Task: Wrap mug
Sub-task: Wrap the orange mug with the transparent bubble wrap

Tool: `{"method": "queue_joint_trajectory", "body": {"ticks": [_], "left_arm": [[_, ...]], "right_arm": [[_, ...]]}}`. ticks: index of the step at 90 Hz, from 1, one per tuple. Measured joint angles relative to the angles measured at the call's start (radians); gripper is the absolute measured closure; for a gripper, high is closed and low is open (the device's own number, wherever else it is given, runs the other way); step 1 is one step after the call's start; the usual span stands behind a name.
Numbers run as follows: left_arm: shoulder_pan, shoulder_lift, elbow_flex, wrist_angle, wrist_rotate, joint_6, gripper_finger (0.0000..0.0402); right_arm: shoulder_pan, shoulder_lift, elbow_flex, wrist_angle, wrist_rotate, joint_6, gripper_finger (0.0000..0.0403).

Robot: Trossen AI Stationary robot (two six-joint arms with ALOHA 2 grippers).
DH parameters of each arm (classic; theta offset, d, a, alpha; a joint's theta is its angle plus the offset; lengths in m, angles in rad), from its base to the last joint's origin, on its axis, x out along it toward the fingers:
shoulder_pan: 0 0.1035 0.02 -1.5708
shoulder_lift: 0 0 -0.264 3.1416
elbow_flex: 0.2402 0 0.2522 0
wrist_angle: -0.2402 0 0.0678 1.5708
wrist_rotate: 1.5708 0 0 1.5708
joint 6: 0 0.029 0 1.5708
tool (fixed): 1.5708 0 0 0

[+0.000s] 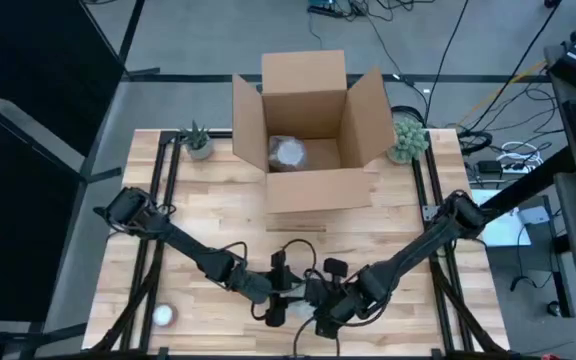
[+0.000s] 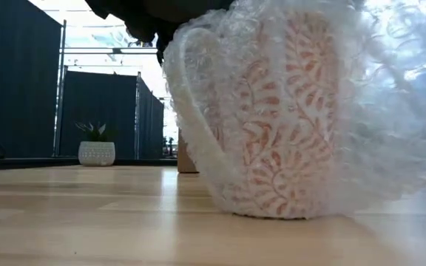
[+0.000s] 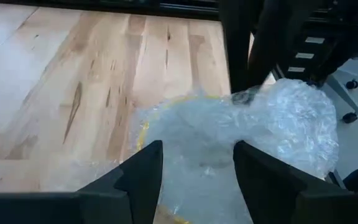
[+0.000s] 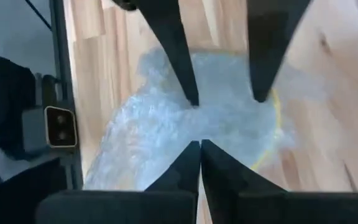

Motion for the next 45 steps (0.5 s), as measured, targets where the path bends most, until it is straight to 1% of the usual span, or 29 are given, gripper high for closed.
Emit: {"method": "queue_joint_trajectory", "body": {"ticks": [14,21,45], "left_arm": [[0.000,0.000,-0.001,0.002,0.001,0.000,0.0219],[0.000,0.000,-0.001,0.003,0.004,0.000,0.0219],[-0.003,0.000,-0.003,0.013,0.006,0.000,0.0219]], "right_arm": [[-0.003,-0.006,0.007,0.061,0.007,-0.013,0.0403],[-0.009,0.020,0.007,0.100,0.004,-0.023,0.0403],[-0.055,0.134,0.007,0.083,-0.032,-0.019,0.0403]]}}
